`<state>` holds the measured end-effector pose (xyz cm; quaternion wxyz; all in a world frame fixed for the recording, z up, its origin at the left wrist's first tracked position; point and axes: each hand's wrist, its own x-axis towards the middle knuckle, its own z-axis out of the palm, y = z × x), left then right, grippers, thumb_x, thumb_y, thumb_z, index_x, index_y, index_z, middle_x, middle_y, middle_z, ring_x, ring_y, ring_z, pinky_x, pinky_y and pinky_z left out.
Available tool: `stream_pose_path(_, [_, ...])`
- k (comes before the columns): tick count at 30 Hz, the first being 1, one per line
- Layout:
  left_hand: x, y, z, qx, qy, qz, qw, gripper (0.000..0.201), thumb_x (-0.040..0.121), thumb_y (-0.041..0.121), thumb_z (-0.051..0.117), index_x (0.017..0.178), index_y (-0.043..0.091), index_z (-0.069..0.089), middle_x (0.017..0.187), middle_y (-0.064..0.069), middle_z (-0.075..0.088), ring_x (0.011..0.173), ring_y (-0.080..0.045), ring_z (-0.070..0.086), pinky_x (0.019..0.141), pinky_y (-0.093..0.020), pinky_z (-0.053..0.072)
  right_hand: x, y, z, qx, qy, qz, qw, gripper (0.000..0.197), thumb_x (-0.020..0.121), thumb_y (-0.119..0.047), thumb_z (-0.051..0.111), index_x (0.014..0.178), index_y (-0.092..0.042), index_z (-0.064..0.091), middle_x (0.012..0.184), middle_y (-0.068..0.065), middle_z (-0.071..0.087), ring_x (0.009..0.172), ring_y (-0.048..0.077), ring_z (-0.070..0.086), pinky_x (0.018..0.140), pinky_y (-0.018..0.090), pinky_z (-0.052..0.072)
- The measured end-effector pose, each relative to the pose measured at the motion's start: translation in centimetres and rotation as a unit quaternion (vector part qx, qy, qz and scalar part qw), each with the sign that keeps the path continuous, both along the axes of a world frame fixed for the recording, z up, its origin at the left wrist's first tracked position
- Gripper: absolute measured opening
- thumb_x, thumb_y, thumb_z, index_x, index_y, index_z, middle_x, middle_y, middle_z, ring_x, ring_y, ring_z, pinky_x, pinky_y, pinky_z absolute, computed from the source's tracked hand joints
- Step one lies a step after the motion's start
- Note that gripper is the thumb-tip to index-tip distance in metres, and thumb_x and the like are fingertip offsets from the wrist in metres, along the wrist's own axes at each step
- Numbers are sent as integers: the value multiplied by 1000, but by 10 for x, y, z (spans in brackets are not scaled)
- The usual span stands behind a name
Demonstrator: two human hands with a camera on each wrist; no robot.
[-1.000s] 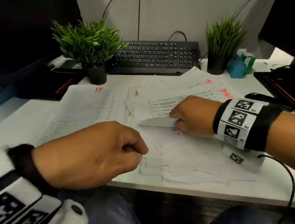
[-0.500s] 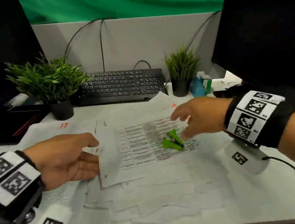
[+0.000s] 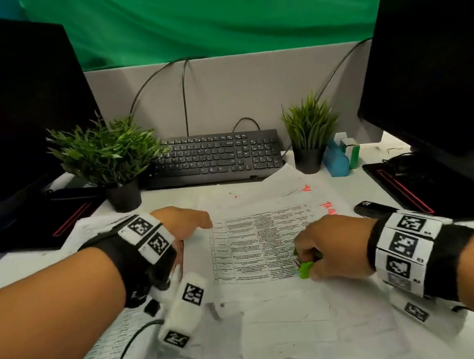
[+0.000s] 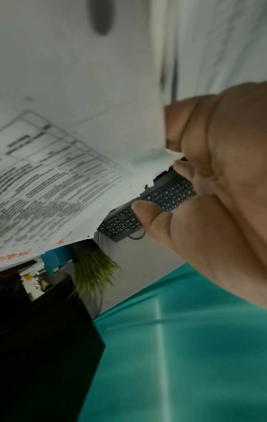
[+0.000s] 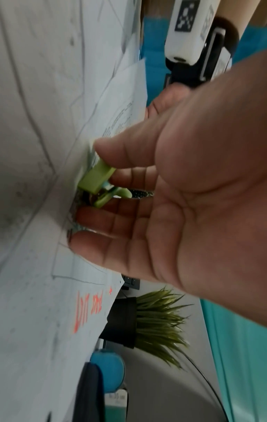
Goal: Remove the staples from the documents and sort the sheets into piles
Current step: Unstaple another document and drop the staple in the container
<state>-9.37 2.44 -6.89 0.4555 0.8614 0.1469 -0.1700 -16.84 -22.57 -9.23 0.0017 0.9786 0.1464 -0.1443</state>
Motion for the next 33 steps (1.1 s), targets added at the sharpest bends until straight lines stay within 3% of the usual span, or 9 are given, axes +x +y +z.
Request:
stream_pose_path(2, [7,-6,-7,-2,-33,19,999,47,74,27,84,104,-1,62,81,-17,61,65,-29,59,61,-34,56,0,-2,-2,2,-3,9,1000,18,86,-38,65,80,-29,50,94,-5,62,86,18,56,76,34,50])
stream_pose_path(6, [32,2,-46,-70,-80,47,993,123,41,24,90,149,29,34,130,-26,63,114,-50,64,91,-63,56,-2,-3,-4,10,-15,18,1000,16,88,-38,64,87,-27,53,98,-4,61,89,18,54,76,32,47])
stream_pose_path(10, [19,6,-44,-170,-52,31,984,70,57,12,91,121,2,65,112,-20,74,103,-45,71,91,-61,57,-5,-5,-2,16,-17,18,1000,18,90,-40,63,91,-24,56,100,-3,62,91,18,55,76,31,46])
stream_pose_path(14, [-6,4,-23,-140,-183,-15,973,18,81,-2,78,91,13,75,83,-5,80,83,-31,77,81,-48,62,-8,-11,8,73,-23,-28,997,17,90,-41,64,97,-25,63,98,-7,64,90,13,57,77,26,47])
stream_pose_path(18, [-33,21,7,-130,-327,-34,935,19,91,1,70,96,19,74,81,10,79,70,-6,75,63,-24,62,-24,-20,32,187,27,-56,980,10,80,-39,78,85,-32,73,81,-14,68,70,-2,57,67,13,47])
stream_pose_path(22, [-41,51,34,-219,-382,7,898,21,95,1,64,113,12,67,97,1,74,63,7,70,49,-10,53,-31,-7,22,30,18,-15,999,28,84,-45,71,101,-24,73,101,-7,69,85,8,57,75,26,52])
stream_pose_path(28, [-46,76,43,-409,-358,14,839,35,97,-4,53,122,15,68,114,-5,77,101,-24,76,70,-31,64,-21,-4,47,66,-15,-99,993,44,72,-61,75,107,-37,66,113,-16,57,103,6,56,90,26,49])
stream_pose_path(30, [-52,74,43,-447,-360,0,819,39,98,-3,49,128,15,66,120,-8,75,107,-28,74,82,-41,62,-16,-4,72,243,-81,-186,949,53,67,-66,79,108,-34,66,105,-16,62,97,5,60,83,25,53])
stream_pose_path(33, [-56,65,42,-508,-325,-8,798,43,96,-3,48,133,14,64,125,-14,72,113,-37,70,94,-57,54,-10,15,82,613,58,-269,741,67,54,-55,92,111,-28,71,113,0,70,110,22,62,97,45,53])
